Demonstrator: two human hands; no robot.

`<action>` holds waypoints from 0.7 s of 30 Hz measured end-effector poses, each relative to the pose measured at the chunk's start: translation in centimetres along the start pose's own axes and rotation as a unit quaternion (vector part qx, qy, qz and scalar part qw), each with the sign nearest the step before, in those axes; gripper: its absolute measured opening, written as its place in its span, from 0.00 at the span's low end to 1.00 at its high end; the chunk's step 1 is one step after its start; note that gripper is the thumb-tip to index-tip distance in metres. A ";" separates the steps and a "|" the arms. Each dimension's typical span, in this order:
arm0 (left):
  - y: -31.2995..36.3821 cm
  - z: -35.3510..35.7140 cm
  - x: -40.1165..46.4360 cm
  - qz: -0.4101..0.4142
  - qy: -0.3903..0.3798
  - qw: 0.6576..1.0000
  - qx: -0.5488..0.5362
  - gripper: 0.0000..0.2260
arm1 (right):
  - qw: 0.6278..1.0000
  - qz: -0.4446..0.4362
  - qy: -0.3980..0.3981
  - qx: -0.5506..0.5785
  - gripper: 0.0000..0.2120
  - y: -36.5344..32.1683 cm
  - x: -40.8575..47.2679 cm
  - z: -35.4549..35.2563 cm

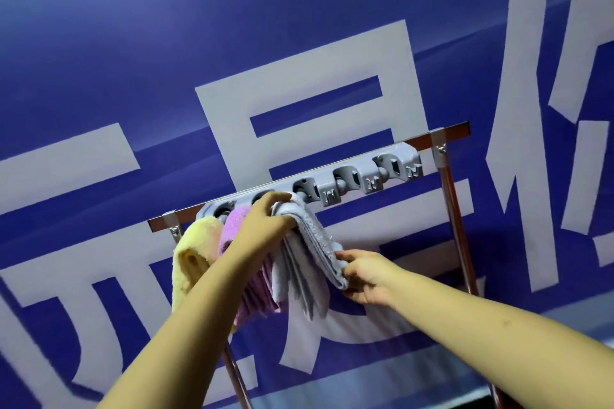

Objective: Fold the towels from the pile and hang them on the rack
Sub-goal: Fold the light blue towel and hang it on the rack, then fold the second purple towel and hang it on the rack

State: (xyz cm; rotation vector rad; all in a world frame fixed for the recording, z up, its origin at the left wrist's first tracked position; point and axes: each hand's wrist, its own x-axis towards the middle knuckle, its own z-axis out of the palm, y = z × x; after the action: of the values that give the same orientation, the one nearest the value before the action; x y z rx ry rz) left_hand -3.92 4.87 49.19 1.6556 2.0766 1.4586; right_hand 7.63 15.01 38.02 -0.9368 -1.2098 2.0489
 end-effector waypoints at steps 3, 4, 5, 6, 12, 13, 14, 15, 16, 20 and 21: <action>-1.9 2.1 -1.5 -0.037 0.048 0.987 -0.150 0.23 | 0.999 -0.021 -0.026 0.018 0.25 1.2 1.1 0.0; -2.7 2.8 -2.4 -0.049 0.055 0.979 -0.191 0.23 | 0.999 -0.028 -0.033 0.027 0.25 1.7 1.3 0.0; -3.5 3.4 -3.2 -0.052 0.058 0.973 -0.216 0.21 | 0.998 -0.038 -0.039 0.035 0.25 1.9 1.5 0.1; -4.7 4.4 -4.3 -0.056 0.052 0.973 -0.217 0.19 | 0.997 -0.045 -0.045 0.042 0.25 2.4 1.7 0.2; -13.3 10.6 -11.9 -0.116 -0.039 0.979 -0.163 0.27 | 0.995 -0.079 -0.066 -0.010 0.16 5.9 2.5 -1.3; -14.7 11.8 -13.2 -0.141 -0.055 0.975 -0.164 0.27 | 0.995 -0.071 -0.058 -0.046 0.13 7.2 2.8 -2.2; -16.0 13.0 -14.4 -0.169 -0.071 0.969 -0.167 0.28 | 0.994 -0.056 -0.050 -0.081 0.11 8.9 3.2 -3.3; -17.3 14.2 -15.7 -0.195 -0.089 0.962 -0.170 0.28 | 0.992 -0.032 -0.039 -0.114 0.09 11.1 3.9 -4.7; -18.7 15.4 -17.0 -0.227 -0.109 0.954 -0.166 0.28 | 0.988 -0.002 -0.026 -0.149 0.07 13.6 4.6 -6.3; -23.3 19.7 -21.2 -0.340 -0.184 0.911 -0.142 0.25 | 0.954 0.151 0.025 -0.260 0.09 24.8 6.9 -13.6; -24.4 20.7 -21.9 -0.367 -0.195 0.899 -0.140 0.23 | 0.940 0.188 0.029 -0.283 0.07 27.3 7.2 -15.2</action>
State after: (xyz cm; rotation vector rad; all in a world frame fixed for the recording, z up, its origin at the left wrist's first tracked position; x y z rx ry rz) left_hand 0.37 1.14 10.85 0.8083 1.8336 0.9987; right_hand 12.14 16.42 6.29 -1.5877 -1.7416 1.9517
